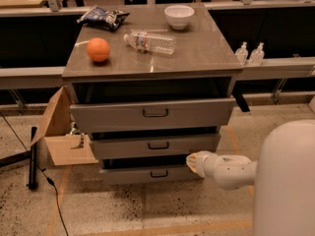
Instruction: Close middle drawer
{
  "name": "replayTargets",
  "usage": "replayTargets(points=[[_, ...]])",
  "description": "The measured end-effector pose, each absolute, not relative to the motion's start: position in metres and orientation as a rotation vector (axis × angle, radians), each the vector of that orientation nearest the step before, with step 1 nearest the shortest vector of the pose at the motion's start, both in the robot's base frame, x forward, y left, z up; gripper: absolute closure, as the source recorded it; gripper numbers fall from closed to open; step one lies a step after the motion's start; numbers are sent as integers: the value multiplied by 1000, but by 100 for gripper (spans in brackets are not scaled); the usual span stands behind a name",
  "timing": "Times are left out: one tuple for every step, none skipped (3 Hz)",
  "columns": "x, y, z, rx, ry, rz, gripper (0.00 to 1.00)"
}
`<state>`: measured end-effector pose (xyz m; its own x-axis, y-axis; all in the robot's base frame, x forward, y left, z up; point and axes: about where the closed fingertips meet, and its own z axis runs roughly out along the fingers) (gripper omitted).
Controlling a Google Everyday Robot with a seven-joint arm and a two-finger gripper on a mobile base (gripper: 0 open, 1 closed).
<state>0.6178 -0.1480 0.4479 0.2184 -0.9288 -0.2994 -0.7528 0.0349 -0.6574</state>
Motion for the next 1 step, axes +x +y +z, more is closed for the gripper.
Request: replayTargets(points=[[599, -154, 484, -1712, 1696, -259, 85]])
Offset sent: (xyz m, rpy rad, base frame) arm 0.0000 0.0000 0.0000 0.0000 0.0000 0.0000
